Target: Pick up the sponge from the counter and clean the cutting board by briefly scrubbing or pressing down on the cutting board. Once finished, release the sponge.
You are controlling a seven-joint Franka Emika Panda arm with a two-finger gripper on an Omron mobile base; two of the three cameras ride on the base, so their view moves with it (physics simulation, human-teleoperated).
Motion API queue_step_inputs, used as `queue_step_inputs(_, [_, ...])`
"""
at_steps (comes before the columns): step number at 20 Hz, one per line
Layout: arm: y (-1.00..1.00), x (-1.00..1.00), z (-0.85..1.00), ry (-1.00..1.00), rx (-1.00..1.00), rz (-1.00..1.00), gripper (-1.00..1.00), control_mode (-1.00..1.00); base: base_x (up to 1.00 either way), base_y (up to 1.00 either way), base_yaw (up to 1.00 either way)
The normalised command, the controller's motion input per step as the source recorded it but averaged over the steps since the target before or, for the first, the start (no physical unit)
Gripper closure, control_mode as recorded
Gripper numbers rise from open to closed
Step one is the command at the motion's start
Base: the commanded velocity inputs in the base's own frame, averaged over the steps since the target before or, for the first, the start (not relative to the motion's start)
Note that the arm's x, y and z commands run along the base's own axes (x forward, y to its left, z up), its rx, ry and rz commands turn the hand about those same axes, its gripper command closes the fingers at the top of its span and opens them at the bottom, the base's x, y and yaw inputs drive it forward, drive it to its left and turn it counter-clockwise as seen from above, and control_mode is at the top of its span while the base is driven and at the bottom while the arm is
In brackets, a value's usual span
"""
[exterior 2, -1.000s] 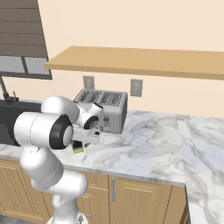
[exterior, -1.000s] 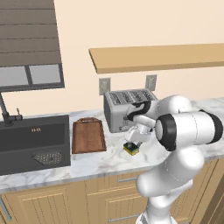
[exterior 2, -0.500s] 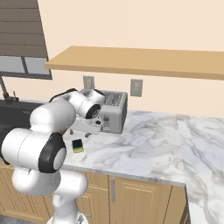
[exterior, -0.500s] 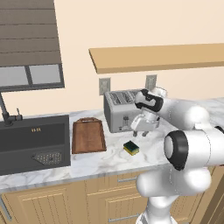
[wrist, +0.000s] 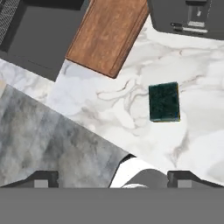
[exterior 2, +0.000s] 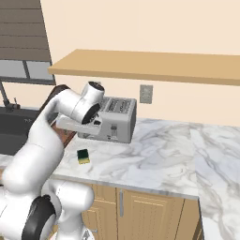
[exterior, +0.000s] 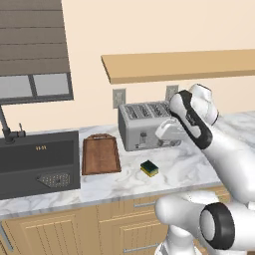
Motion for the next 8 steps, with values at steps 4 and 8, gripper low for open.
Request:
queue_step_inputs(4, [0.2, -0.9, 0.67, -0.23, 0.0, -0.16, -1.0, -1.0, 0.0, 0.0, 0.0])
queue_step_inputs(8, [0.1, -0.72, 0.71, -0.19, 0.0, -0.19, -1.0, -1.0, 0.0, 0.0, 0.0])
